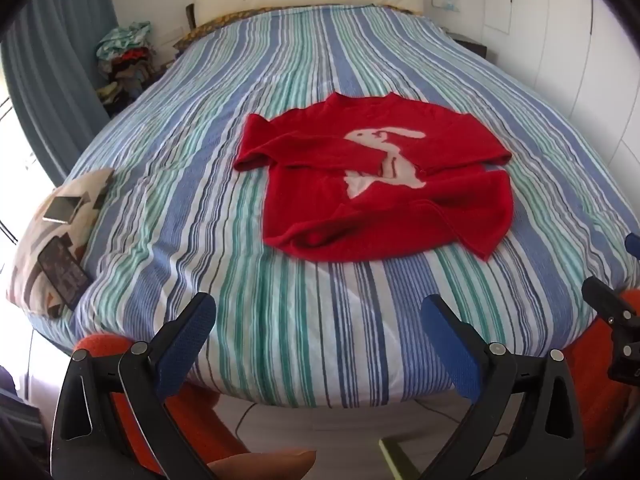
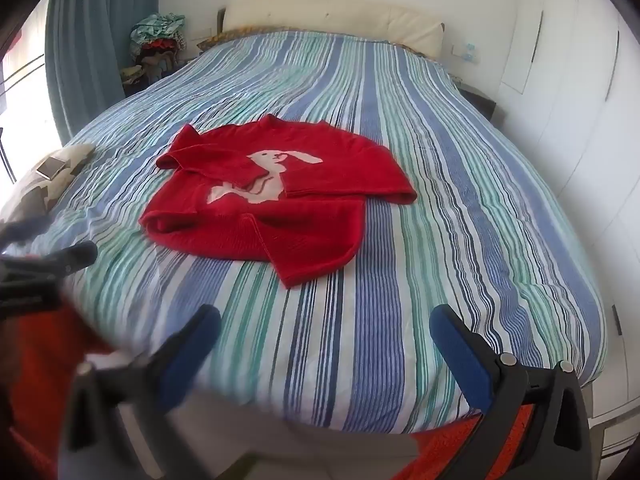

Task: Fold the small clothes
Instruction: 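Move both tools toward the crumpled red rabbit sweater on the bed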

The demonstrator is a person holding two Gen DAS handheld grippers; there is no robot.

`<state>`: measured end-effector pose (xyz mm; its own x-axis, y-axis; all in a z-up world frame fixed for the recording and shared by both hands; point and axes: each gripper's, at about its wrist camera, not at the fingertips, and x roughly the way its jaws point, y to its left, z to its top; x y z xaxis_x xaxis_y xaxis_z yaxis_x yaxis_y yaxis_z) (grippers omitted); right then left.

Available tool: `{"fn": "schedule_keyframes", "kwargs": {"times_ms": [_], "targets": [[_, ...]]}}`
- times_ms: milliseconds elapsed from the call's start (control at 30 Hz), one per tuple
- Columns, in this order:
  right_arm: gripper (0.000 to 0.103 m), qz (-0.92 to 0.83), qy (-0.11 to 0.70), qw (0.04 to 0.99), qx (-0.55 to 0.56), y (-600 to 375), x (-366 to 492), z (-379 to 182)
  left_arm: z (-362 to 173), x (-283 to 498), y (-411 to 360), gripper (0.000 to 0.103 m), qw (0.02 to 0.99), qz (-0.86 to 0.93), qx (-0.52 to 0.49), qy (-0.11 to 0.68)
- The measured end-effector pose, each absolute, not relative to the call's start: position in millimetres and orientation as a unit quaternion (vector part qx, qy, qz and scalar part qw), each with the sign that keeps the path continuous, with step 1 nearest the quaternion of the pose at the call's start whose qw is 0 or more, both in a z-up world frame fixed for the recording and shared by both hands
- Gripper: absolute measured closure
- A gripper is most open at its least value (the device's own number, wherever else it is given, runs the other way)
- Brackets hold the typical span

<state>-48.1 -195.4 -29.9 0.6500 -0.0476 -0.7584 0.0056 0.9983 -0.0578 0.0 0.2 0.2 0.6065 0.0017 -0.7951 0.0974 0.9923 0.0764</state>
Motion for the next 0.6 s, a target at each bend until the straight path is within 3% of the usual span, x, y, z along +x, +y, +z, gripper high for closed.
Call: {"fn": "schedule_keyframes", "kwargs": {"times_ms": [600], "targets": [[0.000,-0.017,0.426,0.904,-0.035,-186.1,-46.1,-36.4,-8.9,0.9,4.1,0.001,0.886,-0.022,0.057,0.460]]}}
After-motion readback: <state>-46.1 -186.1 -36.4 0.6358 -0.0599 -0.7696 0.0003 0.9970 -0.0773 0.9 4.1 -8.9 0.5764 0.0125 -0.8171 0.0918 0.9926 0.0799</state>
